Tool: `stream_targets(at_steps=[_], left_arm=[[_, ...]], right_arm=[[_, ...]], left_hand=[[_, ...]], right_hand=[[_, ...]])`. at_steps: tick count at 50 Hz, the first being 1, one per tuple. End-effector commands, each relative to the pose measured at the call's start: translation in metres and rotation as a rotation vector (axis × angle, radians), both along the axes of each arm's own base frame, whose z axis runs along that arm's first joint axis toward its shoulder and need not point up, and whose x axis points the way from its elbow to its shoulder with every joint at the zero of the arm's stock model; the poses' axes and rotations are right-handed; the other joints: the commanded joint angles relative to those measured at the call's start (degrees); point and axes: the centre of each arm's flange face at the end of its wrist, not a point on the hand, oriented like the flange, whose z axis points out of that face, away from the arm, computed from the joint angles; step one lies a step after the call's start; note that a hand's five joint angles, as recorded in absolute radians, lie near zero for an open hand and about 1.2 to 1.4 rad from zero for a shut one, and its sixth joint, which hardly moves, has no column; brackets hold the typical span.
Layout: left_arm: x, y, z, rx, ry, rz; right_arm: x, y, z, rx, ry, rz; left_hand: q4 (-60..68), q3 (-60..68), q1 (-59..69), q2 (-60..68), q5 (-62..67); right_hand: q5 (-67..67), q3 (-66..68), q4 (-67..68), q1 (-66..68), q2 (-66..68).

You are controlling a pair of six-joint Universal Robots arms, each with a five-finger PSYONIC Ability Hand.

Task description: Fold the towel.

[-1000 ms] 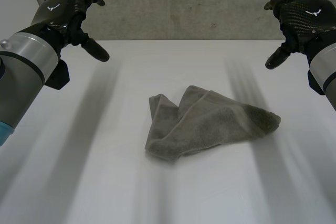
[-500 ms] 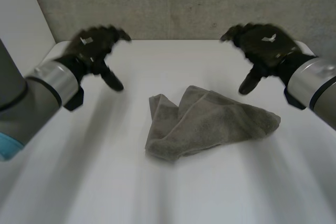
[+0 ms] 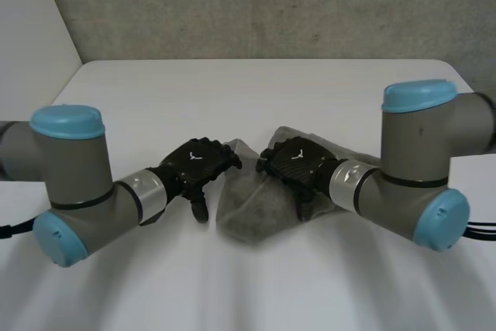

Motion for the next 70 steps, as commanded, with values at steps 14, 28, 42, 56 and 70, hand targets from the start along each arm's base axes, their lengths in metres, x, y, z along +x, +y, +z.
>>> stream_targets(at_steps=[14,28,42,56,70], left_arm=[[-0.025,-0.009,-0.016,-0.062,0.004,-0.059],[-0.034,-0.012,-0.023,-0.069,0.007,-0.077],[-0.048,-0.009,-0.027,-0.107,0.035,-0.104],[-0.066,-0.001,-0.028,-0.09,0.097,-0.12],[-0.072,0.007,-0.025,0.031,0.181,-0.101]], right_arm=[[-0.035,0.003,0.017,-0.001,0.004,-0.08],[-0.071,-0.024,0.046,-0.041,-0.195,-0.284],[-0.085,-0.02,0.043,0.04,-0.279,-0.374],[-0.089,-0.019,0.042,0.041,-0.285,-0.401],[-0.097,-0.029,0.045,0.046,-0.365,-0.539]], left_hand=[[-3.4,-2.9,-2.4,-1.7,-0.5],[-3.4,-2.9,0.1,0.8,2.0],[-3.4,-2.9,1.6,2.4,3.5],[-3.4,-2.9,18.3,19.0,20.2],[-3.4,-2.9,44.7,45.5,46.6]], right_hand=[[44.9,-2.5,-4.4,44.2,44.3],[66.3,-2.5,-4.4,65.5,65.6],[66.3,-2.5,-4.4,65.5,65.6],[66.3,-2.5,-4.4,65.5,65.6],[66.3,-2.5,-4.4,65.5,65.6]])
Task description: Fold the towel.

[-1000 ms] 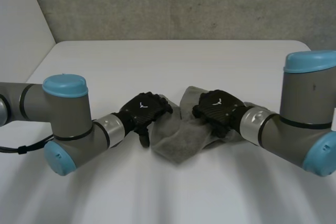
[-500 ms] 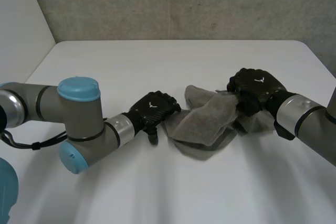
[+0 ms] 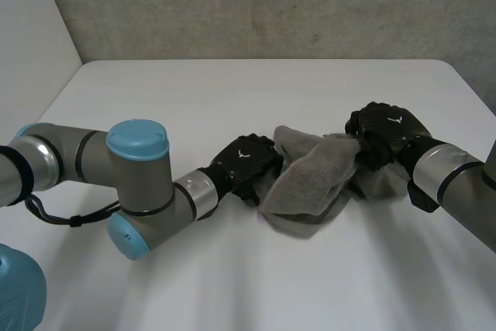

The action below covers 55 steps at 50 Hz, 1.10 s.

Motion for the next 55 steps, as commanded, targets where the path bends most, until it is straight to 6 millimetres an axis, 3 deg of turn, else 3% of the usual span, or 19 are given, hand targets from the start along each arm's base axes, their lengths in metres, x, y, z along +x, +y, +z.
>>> stream_targets(at_steps=[1,2,3,13,14,15,17,18,20,38,45,48,49,50,52,55], left_arm=[[-0.003,0.007,-0.001,0.023,0.004,-0.009],[-0.003,0.007,-0.001,0.023,0.004,-0.009],[-0.003,0.008,0.0,0.032,0.009,-0.008],[0.002,0.013,0.012,0.14,0.058,0.026],[0.004,0.014,0.015,0.145,0.062,0.031],[0.004,0.014,0.015,0.145,0.062,0.031],[0.007,0.016,0.02,0.145,0.062,0.036],[0.007,0.016,0.02,0.145,0.062,0.036],[0.008,0.02,0.018,0.154,0.054,0.033],[0.008,0.026,0.015,0.167,0.047,0.025],[0.004,0.023,0.015,0.16,0.059,0.03],[0.002,0.021,0.01,0.17,0.058,0.03],[-0.001,0.023,0.006,0.185,0.059,0.023],[-0.001,0.023,0.006,0.185,0.059,0.023],[-0.009,0.03,0.002,0.224,0.077,0.011],[-0.01,0.032,0.005,0.26,0.1,0.022]], right_arm=[[-0.003,-0.003,-0.001,-0.007,0.001,-0.046],[-0.005,-0.004,-0.001,-0.007,0.001,-0.063],[-0.006,-0.005,0.0,-0.012,0.002,-0.078],[-0.016,-0.007,0.007,-0.043,0.002,-0.128],[-0.016,-0.007,0.007,-0.043,0.002,-0.128],[-0.016,-0.007,0.008,-0.045,0.001,-0.126],[-0.015,-0.007,0.007,-0.045,0.001,-0.125],[-0.015,-0.007,0.007,-0.046,0.001,-0.125],[-0.015,-0.008,0.007,-0.047,0.002,-0.126],[-0.029,-0.023,0.005,-0.063,0.011,-0.171],[-0.03,-0.023,0.003,-0.053,0.011,-0.171],[-0.03,-0.023,0.003,-0.05,0.01,-0.176],[-0.03,-0.023,0.003,-0.05,0.01,-0.176],[-0.03,-0.022,0.003,-0.05,0.01,-0.178],[-0.03,-0.022,0.004,-0.049,0.01,-0.175],[-0.03,-0.021,0.006,-0.054,0.01,-0.17]], left_hand=[[-3.4,-2.9,30.5,30.5,30.6],[-3.4,-2.9,30.6,30.6,30.6],[-3.4,-2.9,42.0,42.1,42.1],[-3.4,-2.9,42.2,42.2,42.2],[-3.4,-2.9,30.0,30.1,30.1],[-3.4,-2.9,29.9,29.9,30.0],[-3.4,-2.9,11.5,11.5,11.5],[-3.4,-2.9,11.4,11.4,11.5],[-3.4,-2.9,-5.5,-5.5,-5.5],[-3.4,-2.9,-6.3,-6.2,-6.2],[-3.4,-2.9,-1.7,-1.7,-1.6],[-3.4,-2.9,8.7,8.7,8.8],[-3.4,-2.9,20.7,20.7,20.8],[-3.4,-2.9,20.8,20.8,20.9],[-3.4,-2.9,42.1,42.1,42.1],[-3.4,-2.9,42.2,42.2,42.2]], right_hand=[[5.0,-2.5,-4.4,6.2,7.0],[5.0,-2.5,-4.4,6.2,7.0],[5.0,-2.5,-4.4,6.2,7.0],[5.0,-2.5,-4.4,6.2,7.0],[5.0,-2.5,-4.4,6.2,7.0],[5.0,-2.5,-4.4,6.2,7.0],[5.0,-2.5,-4.4,6.2,7.0],[5.0,-2.5,-4.4,6.2,7.0],[5.0,-2.5,-4.4,6.2,7.0],[5.0,-2.5,-4.4,6.2,7.0],[5.0,-2.5,-4.4,6.2,7.0],[5.0,-2.5,-4.4,6.2,7.0],[5.0,-2.5,-4.4,6.2,7.0],[5.0,-2.5,-4.4,6.2,7.0],[5.0,-2.5,-4.4,6.2,7.0],[5.0,-2.5,-4.4,6.2,7.0]])
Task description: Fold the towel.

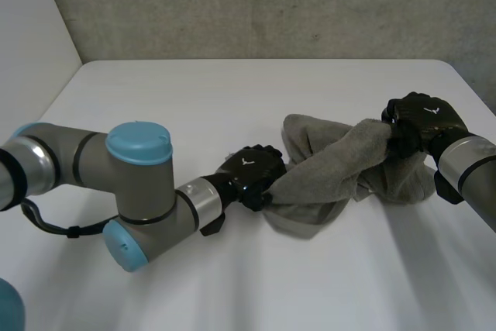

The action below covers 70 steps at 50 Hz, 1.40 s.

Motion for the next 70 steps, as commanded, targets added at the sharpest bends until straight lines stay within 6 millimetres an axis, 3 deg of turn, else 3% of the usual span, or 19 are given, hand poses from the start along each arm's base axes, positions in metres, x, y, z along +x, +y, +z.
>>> stream_targets(at_steps=[1,6,8,13,18,20,23,27,36,44,49,56,58,59,60,66,70], left_arm=[[-0.009,0.007,-0.003,0.076,0.038,0.0],[-0.002,0.006,0.013,0.069,0.056,0.02],[0.018,-0.002,0.032,0.032,0.064,0.063],[0.04,-0.005,0.048,-0.016,0.049,0.098],[0.046,0.004,0.045,-0.034,0.009,0.089],[0.048,0.006,0.042,-0.037,-0.005,0.086],[0.05,0.01,0.038,-0.04,-0.029,0.083],[0.051,0.018,0.038,-0.038,-0.037,0.07],[0.049,0.032,0.039,-0.035,-0.039,0.046],[0.05,0.034,0.038,-0.033,-0.042,0.044],[0.051,0.035,0.036,-0.023,-0.048,0.044],[0.052,0.037,0.034,-0.015,-0.052,0.044],[0.052,0.037,0.033,-0.014,-0.053,0.044],[0.052,0.037,0.032,-0.012,-0.055,0.045],[0.052,0.037,0.032,-0.012,-0.055,0.045],[0.052,0.036,0.026,0.001,-0.066,0.043],[0.052,0.025,0.026,-0.065,-0.094,0.035]], right_arm=[[0.001,0.003,0.004,-0.003,0.0,0.012],[0.004,0.019,0.003,0.043,0.059,0.1],[0.003,0.026,0.001,0.074,0.104,0.154],[-0.012,0.035,-0.006,0.146,0.24,0.236],[-0.021,0.045,-0.004,0.198,0.353,0.287],[-0.02,0.047,0.002,0.187,0.348,0.3],[-0.019,0.052,0.015,0.139,0.352,0.299],[-0.017,0.055,0.018,0.127,0.351,0.306],[-0.005,0.059,-0.002,0.138,0.333,0.378],[0.002,0.052,-0.011,0.097,0.345,0.401],[0.004,0.047,-0.017,0.104,0.354,0.415],[0.005,0.042,-0.023,0.097,0.383,0.432],[0.005,0.04,-0.021,0.074,0.401,0.441],[0.005,0.04,-0.021,0.074,0.401,0.441],[0.006,0.038,-0.019,0.06,0.411,0.445],[0.006,0.034,-0.003,-0.015,0.458,0.446],[0.01,0.032,0.011,-0.079,0.459,0.454]], left_hand=[[-3.4,-2.9,8.8,8.8,9.0],[-3.4,-2.9,8.8,8.8,9.0],[-3.4,-2.9,8.8,8.8,9.0],[-3.4,-2.9,8.8,8.8,9.0],[-3.4,-2.9,8.8,8.8,9.0],[-3.4,-2.9,8.8,8.8,9.0],[-3.4,-2.9,8.8,8.8,9.0],[-3.4,-2.9,8.8,8.8,9.0],[-3.4,-2.9,8.8,8.8,9.0],[-3.4,-2.9,8.8,8.8,9.0],[-3.4,-2.9,8.8,8.8,9.0],[-3.4,-2.9,8.8,8.8,9.0],[-3.4,-2.9,8.8,8.8,9.0],[-3.4,-2.9,8.8,8.8,9.0],[-3.4,-2.9,8.8,8.8,9.0],[-3.4,-2.9,8.8,8.8,9.0],[-3.4,-2.9,8.8,8.8,9.0]], right_hand=[[5.0,-2.5,-4.4,6.2,7.0],[4.4,-2.5,-4.4,5.5,6.4],[3.6,-2.5,-4.4,4.7,5.6],[-7.0,-2.5,-4.4,-5.9,-5.0],[-41.4,-2.5,-4.4,-40.3,-39.4],[-46.0,-2.5,-4.4,-44.9,-44.0],[-49.4,-2.5,-4.4,-48.3,-47.4],[-53.6,-2.5,-4.4,-52.5,-51.6],[-54.8,-2.5,-4.4,-53.7,-52.8],[-47.6,-2.5,-4.4,-46.5,-45.6],[-56.3,-2.5,-4.4,-55.2,-54.3],[-43.7,-2.5,-4.4,-42.6,-41.7],[-13.3,-2.5,-4.4,-12.1,-11.3],[-13.1,-2.5,-4.4,-12.0,-11.1],[4.8,-2.5,-4.4,6.0,6.8],[5.0,-2.5,-4.4,6.2,7.0],[5.0,-2.5,-4.4,6.2,7.0]])
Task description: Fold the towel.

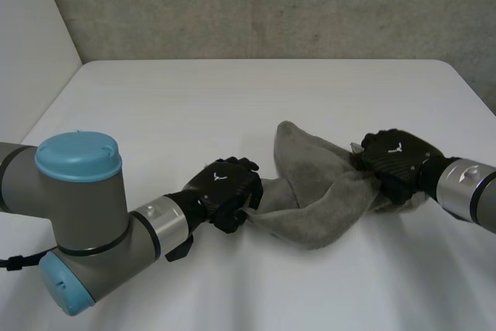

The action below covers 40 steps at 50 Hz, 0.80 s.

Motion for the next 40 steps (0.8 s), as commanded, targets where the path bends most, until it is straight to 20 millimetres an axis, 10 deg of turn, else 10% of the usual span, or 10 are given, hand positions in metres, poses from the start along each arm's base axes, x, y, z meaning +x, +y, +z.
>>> stream_targets(at_steps=[1,9,14,20,24,28,40], left_arm=[[-0.001,-0.011,-0.002,-0.06,-0.032,-0.012],[-0.004,-0.062,0.043,-0.26,0.012,0.047],[-0.009,-0.092,0.124,-0.408,0.211,0.156],[0.006,-0.083,0.215,-0.608,0.484,0.265],[0.029,-0.047,0.258,-0.745,0.681,0.24],[0.035,-0.039,0.238,-0.718,0.654,0.194],[0.045,-0.012,0.065,-0.371,0.193,0.091]], right_arm=[[0.01,-0.004,0.028,-0.124,-0.014,0.055],[0.036,-0.02,0.077,-0.283,-0.099,0.13],[0.051,-0.032,0.13,-0.425,-0.266,0.115],[0.049,-0.028,0.225,-0.742,-0.742,-0.006],[0.047,-0.018,0.189,-0.622,-0.744,0.03],[0.053,-0.007,0.145,-0.472,-0.64,0.094],[0.014,0.023,0.033,-0.235,-0.15,0.067]], left_hand=[[-3.4,-2.9,6.1,5.2,4.2],[-3.4,-2.9,6.1,5.2,4.2],[-3.4,-2.9,6.1,5.2,4.2],[-3.4,-2.9,6.1,5.2,4.2],[-3.4,-2.9,6.1,5.2,4.2],[-3.4,-2.9,6.1,5.2,4.2],[-3.4,-2.9,6.1,5.2,4.2]], right_hand=[[4.6,-2.5,-4.4,5.9,7.0],[4.6,-2.5,-4.4,5.9,7.0],[4.6,-2.5,-4.4,5.9,7.0],[4.6,-2.5,-4.4,5.9,7.0],[4.6,-2.5,-4.4,5.9,7.0],[4.6,-2.5,-4.4,5.9,7.0],[4.6,-2.5,-4.4,5.9,7.0]])
